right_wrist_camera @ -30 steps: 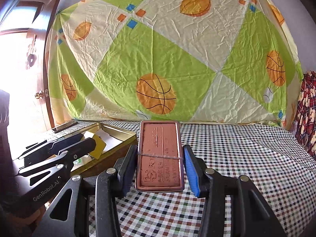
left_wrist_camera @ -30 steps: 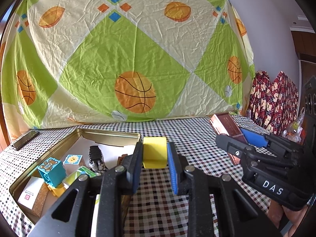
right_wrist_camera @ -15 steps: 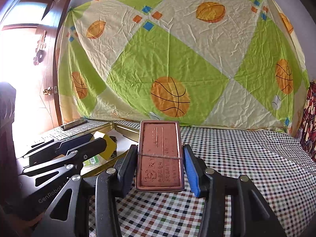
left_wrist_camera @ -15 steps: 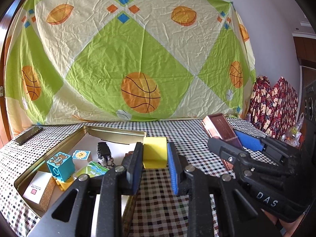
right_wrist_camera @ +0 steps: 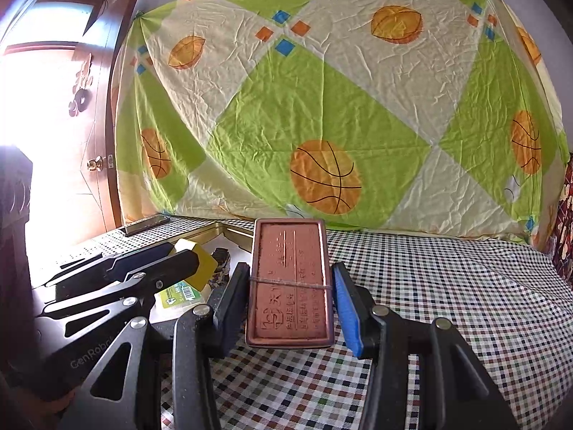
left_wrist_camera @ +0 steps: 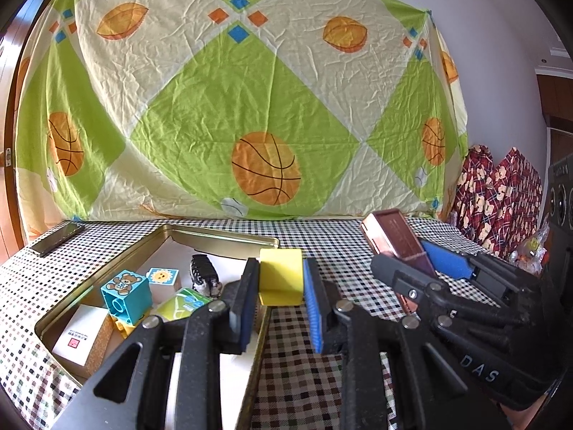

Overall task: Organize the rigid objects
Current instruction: 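Carry the yellow cube over the tin while the right tool carries the copper case there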

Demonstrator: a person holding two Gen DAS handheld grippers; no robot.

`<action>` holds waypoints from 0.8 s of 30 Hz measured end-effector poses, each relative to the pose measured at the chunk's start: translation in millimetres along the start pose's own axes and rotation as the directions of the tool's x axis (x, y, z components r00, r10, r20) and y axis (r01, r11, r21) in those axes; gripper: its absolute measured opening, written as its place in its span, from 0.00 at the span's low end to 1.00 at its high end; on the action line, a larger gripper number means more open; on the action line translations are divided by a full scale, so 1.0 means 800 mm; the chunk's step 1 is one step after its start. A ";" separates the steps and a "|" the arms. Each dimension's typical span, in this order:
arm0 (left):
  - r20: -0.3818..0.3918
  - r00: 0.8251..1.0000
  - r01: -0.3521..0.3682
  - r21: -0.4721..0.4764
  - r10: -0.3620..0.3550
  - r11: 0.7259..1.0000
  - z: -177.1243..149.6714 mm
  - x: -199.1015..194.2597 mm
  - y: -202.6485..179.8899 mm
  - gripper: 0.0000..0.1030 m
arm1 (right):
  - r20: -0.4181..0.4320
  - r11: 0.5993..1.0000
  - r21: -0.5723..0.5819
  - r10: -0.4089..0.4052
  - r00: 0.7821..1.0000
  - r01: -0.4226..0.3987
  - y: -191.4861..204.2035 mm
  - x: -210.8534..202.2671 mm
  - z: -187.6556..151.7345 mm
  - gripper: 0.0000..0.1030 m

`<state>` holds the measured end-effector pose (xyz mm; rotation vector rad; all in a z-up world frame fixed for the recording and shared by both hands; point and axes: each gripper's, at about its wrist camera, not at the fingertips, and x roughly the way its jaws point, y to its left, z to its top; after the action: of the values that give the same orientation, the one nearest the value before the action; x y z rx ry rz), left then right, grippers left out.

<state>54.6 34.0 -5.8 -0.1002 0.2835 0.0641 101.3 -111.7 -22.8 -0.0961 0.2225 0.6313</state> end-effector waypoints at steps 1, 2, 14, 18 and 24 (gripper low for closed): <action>0.000 1.000 -0.001 0.000 0.001 1.000 0.000 0.000 0.001 0.23 | 0.001 1.000 -0.001 0.002 1.000 -0.002 0.001 0.000 0.000 0.48; 0.002 1.000 -0.003 -0.001 0.003 1.000 0.000 -0.001 0.002 0.23 | 0.001 1.000 -0.002 0.004 1.000 -0.004 0.003 0.000 0.000 0.48; 0.007 1.000 -0.020 -0.032 0.021 0.999 0.000 -0.008 0.024 0.23 | -0.004 1.000 -0.008 0.029 1.000 -0.029 0.020 0.007 0.001 0.48; 0.010 1.000 -0.022 -0.045 0.022 0.999 0.001 -0.010 0.032 0.23 | -0.006 0.999 -0.013 0.041 0.999 -0.041 0.029 0.010 0.003 0.47; 0.025 0.999 -0.032 -0.057 0.033 0.998 0.002 -0.018 0.042 0.23 | -0.005 0.998 -0.026 0.055 0.998 -0.055 0.042 0.012 0.004 0.48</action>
<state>38.8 67.0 -3.4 -0.1507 0.2578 0.1059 89.2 -78.5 -22.9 -0.1172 0.2220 0.6887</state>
